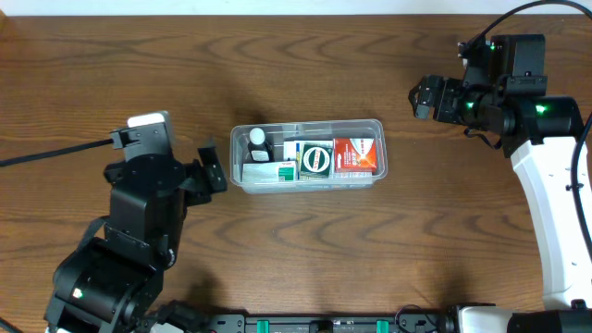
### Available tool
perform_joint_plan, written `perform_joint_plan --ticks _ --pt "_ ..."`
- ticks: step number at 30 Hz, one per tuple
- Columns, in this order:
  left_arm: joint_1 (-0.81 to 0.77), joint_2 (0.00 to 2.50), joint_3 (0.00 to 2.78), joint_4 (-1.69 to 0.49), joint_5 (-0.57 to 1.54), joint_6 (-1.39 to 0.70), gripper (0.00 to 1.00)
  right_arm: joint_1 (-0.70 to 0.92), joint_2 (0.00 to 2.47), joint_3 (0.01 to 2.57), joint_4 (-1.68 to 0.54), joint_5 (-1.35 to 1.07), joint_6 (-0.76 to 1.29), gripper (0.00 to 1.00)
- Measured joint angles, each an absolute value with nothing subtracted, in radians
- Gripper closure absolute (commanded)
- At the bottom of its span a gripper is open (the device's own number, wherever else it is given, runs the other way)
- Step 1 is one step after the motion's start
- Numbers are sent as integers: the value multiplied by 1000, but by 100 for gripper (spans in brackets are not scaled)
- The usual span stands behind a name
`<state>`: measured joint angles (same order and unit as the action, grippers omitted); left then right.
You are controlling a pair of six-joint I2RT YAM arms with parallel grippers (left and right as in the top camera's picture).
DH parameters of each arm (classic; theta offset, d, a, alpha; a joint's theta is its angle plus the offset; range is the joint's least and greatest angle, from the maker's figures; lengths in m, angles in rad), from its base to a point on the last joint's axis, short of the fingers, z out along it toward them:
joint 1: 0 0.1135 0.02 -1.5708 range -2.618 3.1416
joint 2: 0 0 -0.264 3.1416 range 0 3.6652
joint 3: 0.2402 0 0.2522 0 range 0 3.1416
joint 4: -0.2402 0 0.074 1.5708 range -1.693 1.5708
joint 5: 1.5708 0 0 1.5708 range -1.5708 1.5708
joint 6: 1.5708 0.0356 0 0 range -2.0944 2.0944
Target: Pack container
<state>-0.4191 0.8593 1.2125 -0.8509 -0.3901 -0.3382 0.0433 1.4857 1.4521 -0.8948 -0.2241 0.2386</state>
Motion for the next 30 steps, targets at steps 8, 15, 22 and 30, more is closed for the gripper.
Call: perform_joint_plan --ticks 8,15,22,30 --pt "-185 627 895 -682 -294 -326 2 43 1486 1452 -894 -224 239 1" --pt "-104 348 587 -572 -188 -276 2 43 1486 1452 -895 -224 239 1" --pt "-101 143 377 -564 -136 -260 2 43 1486 1452 -895 -224 239 1" --pt "-101 27 249 -560 -125 -260 2 43 1486 1452 -894 -224 239 1"
